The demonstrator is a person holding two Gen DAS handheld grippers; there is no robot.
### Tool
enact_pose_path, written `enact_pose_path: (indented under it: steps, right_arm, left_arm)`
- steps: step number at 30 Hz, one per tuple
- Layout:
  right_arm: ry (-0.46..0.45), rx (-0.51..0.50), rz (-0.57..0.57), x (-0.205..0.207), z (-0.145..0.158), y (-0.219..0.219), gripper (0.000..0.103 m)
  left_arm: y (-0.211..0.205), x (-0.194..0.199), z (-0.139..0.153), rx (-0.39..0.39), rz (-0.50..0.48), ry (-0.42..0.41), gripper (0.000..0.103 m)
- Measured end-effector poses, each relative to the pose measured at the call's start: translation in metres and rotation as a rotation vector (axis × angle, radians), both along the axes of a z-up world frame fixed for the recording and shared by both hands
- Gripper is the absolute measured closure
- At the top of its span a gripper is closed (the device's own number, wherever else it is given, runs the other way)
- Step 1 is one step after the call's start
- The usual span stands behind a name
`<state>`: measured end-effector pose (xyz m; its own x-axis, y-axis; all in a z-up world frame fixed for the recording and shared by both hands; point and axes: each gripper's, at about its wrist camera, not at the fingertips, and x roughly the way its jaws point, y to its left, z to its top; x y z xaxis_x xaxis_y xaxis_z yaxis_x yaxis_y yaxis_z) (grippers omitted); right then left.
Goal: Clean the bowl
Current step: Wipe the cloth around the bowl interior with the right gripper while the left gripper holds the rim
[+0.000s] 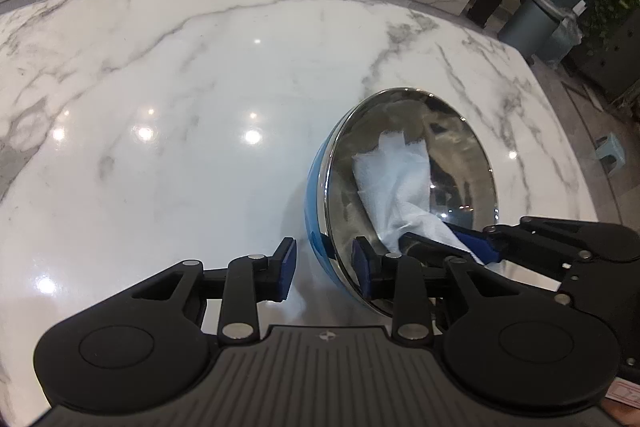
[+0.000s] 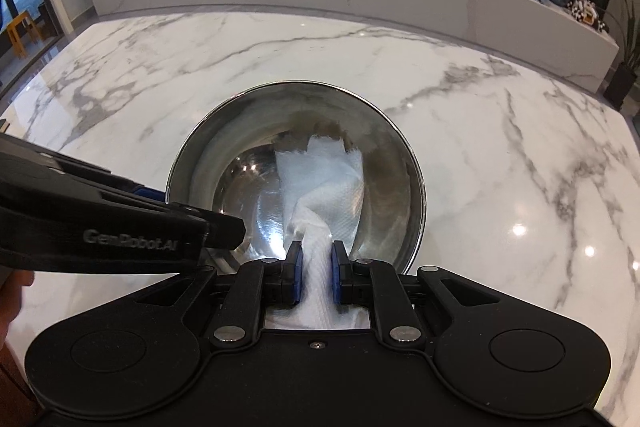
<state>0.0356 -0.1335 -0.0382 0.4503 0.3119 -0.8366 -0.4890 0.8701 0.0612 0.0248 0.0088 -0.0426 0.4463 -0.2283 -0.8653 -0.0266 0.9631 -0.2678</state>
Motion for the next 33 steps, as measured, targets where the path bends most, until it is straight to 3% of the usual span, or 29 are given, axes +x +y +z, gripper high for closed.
enact_pose_path:
  steps: [4,12,19,25,31,33]
  right_arm:
    - [-0.002,-0.001,-0.003,0.001,0.000,0.000,0.092]
    - [0.000,-0.005,0.004,-0.001,0.001,0.002,0.091]
    - [0.104,0.125,0.074,-0.002,0.002,0.005,0.091]
    - [0.095,0.084,0.076,-0.002,0.001,0.007,0.092]
    - [-0.071,-0.134,0.083,-0.015,0.003,0.016,0.092]
    - [-0.065,-0.128,0.075,-0.012,0.002,0.014,0.092]
  left_arm:
    - [-0.001,-0.001,0.005,0.012,-0.008,-0.022,0.083]
    - [-0.007,0.001,0.008,0.056,-0.027,-0.043,0.088]
    - [-0.014,0.000,0.010,0.130,-0.042,-0.070,0.097]
    - [-0.014,0.001,0.010,0.145,-0.050,-0.075,0.098]
    - [-0.014,0.001,0.010,0.157,-0.049,-0.080,0.097]
    - [-0.014,0.000,0.011,0.155,-0.048,-0.085,0.097]
